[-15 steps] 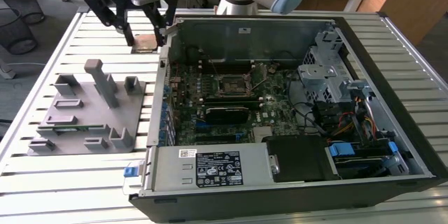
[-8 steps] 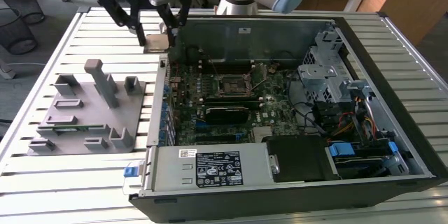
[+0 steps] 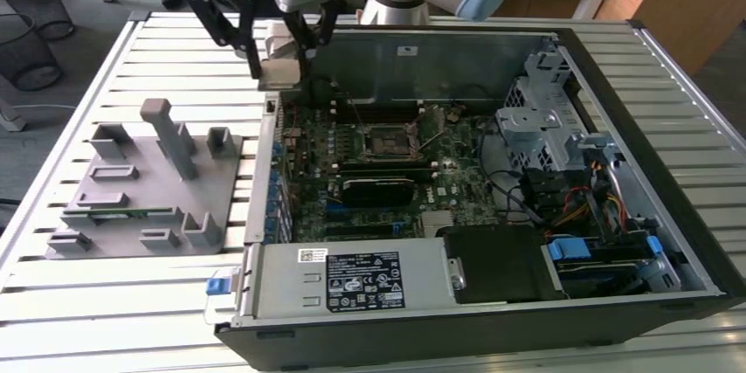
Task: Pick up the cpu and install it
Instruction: 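Pick up the cpu and move it towards the insertion slot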
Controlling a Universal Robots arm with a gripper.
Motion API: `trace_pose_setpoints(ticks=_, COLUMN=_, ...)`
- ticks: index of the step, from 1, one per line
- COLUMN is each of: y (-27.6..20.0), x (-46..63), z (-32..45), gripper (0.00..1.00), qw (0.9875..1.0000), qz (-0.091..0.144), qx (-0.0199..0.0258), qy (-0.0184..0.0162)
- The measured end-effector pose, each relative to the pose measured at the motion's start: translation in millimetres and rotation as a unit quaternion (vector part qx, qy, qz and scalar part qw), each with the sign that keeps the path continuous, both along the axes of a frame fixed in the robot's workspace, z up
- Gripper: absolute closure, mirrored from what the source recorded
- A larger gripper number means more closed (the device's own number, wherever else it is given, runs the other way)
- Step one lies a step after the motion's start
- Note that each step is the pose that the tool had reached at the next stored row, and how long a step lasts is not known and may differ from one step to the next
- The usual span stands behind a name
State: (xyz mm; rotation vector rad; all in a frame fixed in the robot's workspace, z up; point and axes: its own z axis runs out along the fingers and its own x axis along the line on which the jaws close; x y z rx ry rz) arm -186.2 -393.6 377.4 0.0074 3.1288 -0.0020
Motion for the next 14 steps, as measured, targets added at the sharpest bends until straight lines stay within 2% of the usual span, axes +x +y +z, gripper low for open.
trace_pose_setpoints(ticks=4, y=-3.6, x=3.4, z=-0.1, gripper=0.46, qw=1.0, qz=-0.001, qx=0.0, qy=0.0)
trace_pose_setpoints(ticks=11, y=-13.8, x=6.5, z=-0.4, gripper=0.46, qw=1.0, qz=-0.001, qx=0.0, qy=0.0)
trace_pose_setpoints(ticks=14, y=-16.5, x=10.3, z=-0.5, gripper=0.46, qw=1.0, qz=-0.002, qx=0.0, qy=0.0)
